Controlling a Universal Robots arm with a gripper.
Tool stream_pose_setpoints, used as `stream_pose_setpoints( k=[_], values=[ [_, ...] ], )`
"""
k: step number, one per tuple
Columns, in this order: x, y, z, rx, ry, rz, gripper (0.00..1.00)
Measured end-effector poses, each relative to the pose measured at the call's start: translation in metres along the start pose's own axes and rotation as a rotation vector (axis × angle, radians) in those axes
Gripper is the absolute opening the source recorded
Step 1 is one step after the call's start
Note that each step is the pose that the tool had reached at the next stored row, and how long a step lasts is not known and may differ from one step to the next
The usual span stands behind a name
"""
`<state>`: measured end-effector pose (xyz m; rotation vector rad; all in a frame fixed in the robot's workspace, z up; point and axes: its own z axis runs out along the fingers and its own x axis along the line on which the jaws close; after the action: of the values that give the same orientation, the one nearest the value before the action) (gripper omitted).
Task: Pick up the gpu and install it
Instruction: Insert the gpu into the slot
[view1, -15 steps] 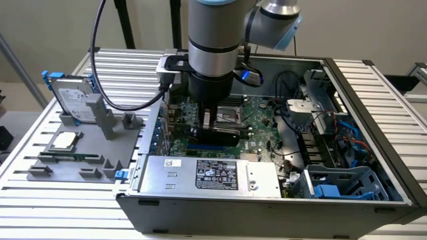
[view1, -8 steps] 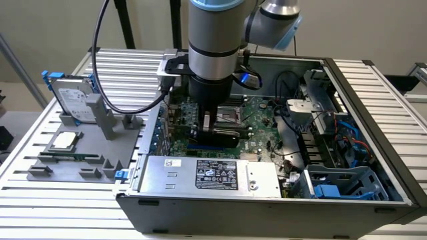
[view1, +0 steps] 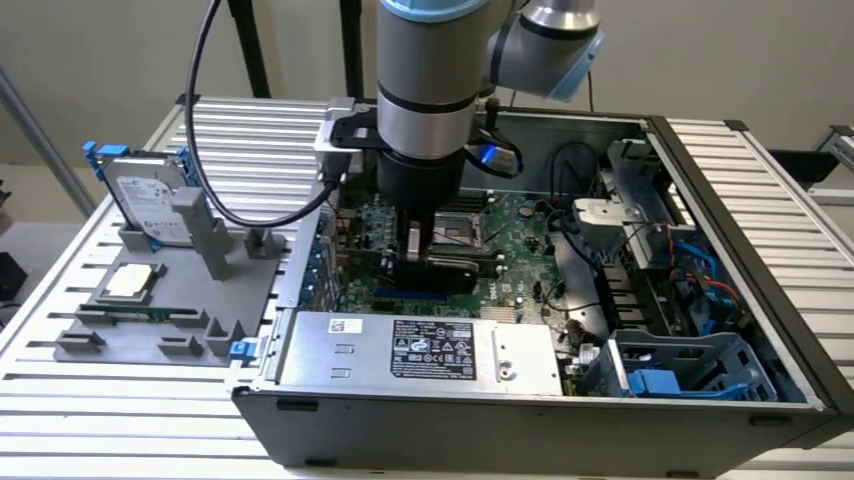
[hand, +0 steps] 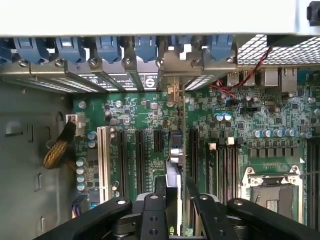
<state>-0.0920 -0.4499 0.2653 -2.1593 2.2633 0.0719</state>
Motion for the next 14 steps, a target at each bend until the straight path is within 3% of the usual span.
stream_pose_setpoints(
  k=[14],
  values=[
    [-0.0016,0.0008,0.0019,-0.0004,0.0031,-0.016,0.00]
  ],
)
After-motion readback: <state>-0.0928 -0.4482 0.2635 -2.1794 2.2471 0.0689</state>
